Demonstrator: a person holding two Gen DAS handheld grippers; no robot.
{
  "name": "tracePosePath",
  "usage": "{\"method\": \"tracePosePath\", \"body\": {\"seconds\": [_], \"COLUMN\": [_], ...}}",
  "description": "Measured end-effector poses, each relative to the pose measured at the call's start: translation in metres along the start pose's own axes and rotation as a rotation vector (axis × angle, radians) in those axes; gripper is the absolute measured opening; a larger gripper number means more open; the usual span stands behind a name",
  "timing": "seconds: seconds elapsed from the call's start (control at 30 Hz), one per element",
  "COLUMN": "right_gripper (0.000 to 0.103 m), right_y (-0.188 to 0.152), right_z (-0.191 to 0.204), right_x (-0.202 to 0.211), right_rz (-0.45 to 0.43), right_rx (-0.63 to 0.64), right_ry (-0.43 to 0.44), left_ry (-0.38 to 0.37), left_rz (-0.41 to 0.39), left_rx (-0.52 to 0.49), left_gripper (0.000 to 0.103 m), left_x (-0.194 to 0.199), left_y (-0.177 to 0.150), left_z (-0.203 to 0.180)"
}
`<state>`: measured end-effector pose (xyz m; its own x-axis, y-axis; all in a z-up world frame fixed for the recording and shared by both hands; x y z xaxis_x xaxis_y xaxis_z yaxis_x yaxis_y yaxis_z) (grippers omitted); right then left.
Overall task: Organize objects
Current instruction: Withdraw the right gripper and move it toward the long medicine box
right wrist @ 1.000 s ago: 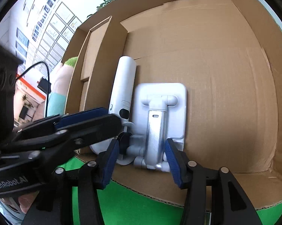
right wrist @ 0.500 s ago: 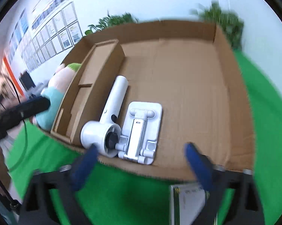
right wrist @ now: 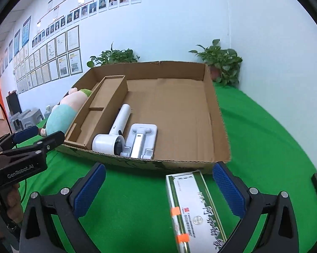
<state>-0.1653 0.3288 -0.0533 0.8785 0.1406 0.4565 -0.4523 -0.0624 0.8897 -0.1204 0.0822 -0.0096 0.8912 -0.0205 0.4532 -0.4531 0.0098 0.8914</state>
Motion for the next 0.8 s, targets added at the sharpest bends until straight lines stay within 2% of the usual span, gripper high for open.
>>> {"method": "tracePosePath", "body": {"seconds": [0.2,0.4,0.43,0.47,0.5,0.53,0.57,0.6,0.7,0.73,0.77,0.8], "right_gripper": [0.102,0.101,0.094,0.077,0.065,0.046,0.037,0.037,0.041,0.061,0.091,0.1], "right_y": [-0.006,-0.003,-0.003,-0.002,-0.002,-0.002,-0.003,-0.004,-0.007,-0.008,-0.009,-0.01], "right_z": [-0.006,-0.005,-0.003,-0.002,-0.001,0.0,0.0,-0.001,-0.001,-0.002,-0.004,-0.006], "right_x": [0.01,0.015,0.015,0.012,0.009,0.006,0.003,0.003,0.0,-0.001,-0.001,0.0], "right_rz": [-0.011,-0.044,-0.04,-0.03,-0.013,0.004,0.015,0.022,0.026,0.03,0.028,0.018], "right_rx": [-0.011,-0.024,-0.016,-0.008,0.001,0.006,0.004,-0.002,-0.005,-0.007,-0.017,-0.031], "right_ry": [0.004,0.028,0.031,0.028,0.017,0.013,0.018,0.027,0.016,0.003,0.006,0.013], "left_ry": [0.04,0.064,0.058,0.052,0.049,0.043,0.039,0.031,0.001,0.003,0.015,0.029], "left_rz": [0.031,0.026,0.026,0.025,0.027,0.035,0.044,0.057,0.053,0.049,0.048,0.05], "left_rx": [-0.026,-0.051,-0.051,-0.053,-0.056,-0.063,-0.065,-0.058,-0.014,-0.011,-0.012,-0.015], "left_gripper": [0.083,0.082,0.08,0.067,0.055,0.03,0.006,0.004,0.004,0.008,0.033,0.053], "left_x": [0.005,0.011,0.011,0.012,0.012,0.012,0.011,0.009,0.011,0.012,0.012,0.013], "left_y": [-0.006,-0.008,-0.009,-0.01,-0.01,-0.01,-0.011,-0.011,-0.012,-0.012,-0.011,-0.011], "left_z": [-0.005,-0.007,-0.007,-0.008,-0.008,-0.009,-0.008,-0.007,-0.002,-0.002,-0.003,-0.004]}}
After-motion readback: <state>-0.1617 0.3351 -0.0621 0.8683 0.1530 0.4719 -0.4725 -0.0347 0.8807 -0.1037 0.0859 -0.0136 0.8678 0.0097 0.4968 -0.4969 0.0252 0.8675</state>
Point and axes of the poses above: each gripper's, at about its wrist camera, not at the fingertips, and x roughly against the way its jaws point, z to its left, y to its top, the point moved 1 cm from there along -x, roughly the way its jaws point, and after that the axes turned 4 degrees about -z, right-handed, at the moved point
